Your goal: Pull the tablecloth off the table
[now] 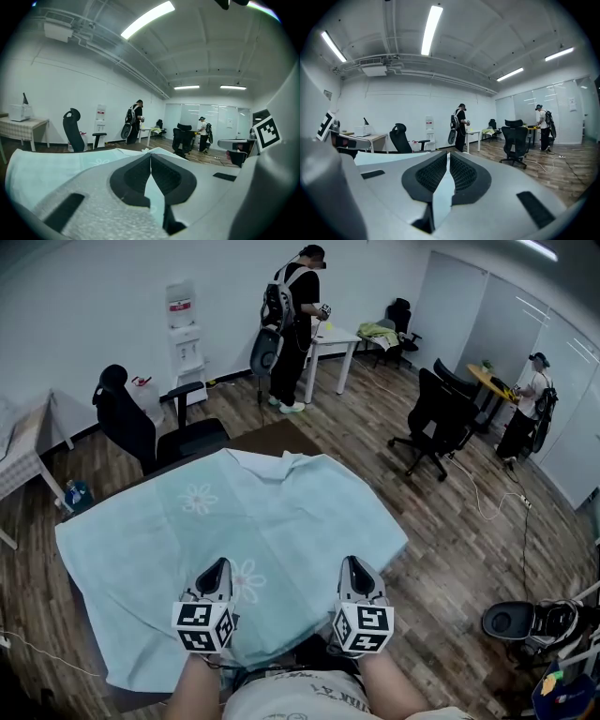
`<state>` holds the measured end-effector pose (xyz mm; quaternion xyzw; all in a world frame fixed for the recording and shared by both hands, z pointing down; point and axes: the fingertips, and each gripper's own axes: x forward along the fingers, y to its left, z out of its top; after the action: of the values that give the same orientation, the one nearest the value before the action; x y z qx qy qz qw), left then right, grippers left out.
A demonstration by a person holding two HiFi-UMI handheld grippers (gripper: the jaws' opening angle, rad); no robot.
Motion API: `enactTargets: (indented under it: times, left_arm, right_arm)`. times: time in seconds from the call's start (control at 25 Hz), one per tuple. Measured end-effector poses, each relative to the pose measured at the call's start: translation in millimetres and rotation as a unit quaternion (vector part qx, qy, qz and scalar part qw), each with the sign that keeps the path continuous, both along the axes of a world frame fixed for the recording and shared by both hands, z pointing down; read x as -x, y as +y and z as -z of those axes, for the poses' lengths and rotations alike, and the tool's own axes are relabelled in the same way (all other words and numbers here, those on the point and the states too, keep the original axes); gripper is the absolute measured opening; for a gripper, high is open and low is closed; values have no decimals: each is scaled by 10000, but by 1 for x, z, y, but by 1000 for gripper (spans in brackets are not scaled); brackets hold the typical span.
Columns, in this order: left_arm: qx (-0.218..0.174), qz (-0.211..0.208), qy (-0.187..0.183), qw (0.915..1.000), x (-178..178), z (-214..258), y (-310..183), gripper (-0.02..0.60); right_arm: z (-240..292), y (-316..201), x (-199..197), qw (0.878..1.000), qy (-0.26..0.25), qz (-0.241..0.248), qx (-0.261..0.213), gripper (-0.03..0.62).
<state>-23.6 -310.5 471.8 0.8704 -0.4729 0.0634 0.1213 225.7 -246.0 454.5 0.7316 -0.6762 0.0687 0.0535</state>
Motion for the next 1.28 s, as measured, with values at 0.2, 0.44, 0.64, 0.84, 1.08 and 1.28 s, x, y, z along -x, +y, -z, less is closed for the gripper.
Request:
enactTargets:
  times: [0.2, 0.44, 0.64, 0.84, 1.08, 1.28]
  left_arm:
    - [186, 421, -189, 9988, 22, -21, -31, 12]
    - [563, 1014, -296, 9928, 60, -51, -61, 12]
    - [927, 1551, -427, 9826, 110, -84, -79, 14]
    - [1424, 1819, -993, 9679, 154, -138, -93, 173]
    - [2085, 2079, -1256, 9474, 193, -215, -100, 284]
    - [2543, 2281, -1334, 9303, 224, -256, -98, 333]
  right_arm:
    - [-21, -29, -31, 9997, -104, -119, 161, 15]
    - [-57, -67, -68, 9986, 193, -184, 447, 15]
    - [-99, -96, -98, 9964, 157, -324, 763, 15]
    - [-140, -127, -119, 9925, -55, -324, 1174, 65]
    - [-215, -138, -150, 9780, -323, -420, 2016, 178]
    - [-257, -136, -170, 9634, -152, -633, 2599, 256]
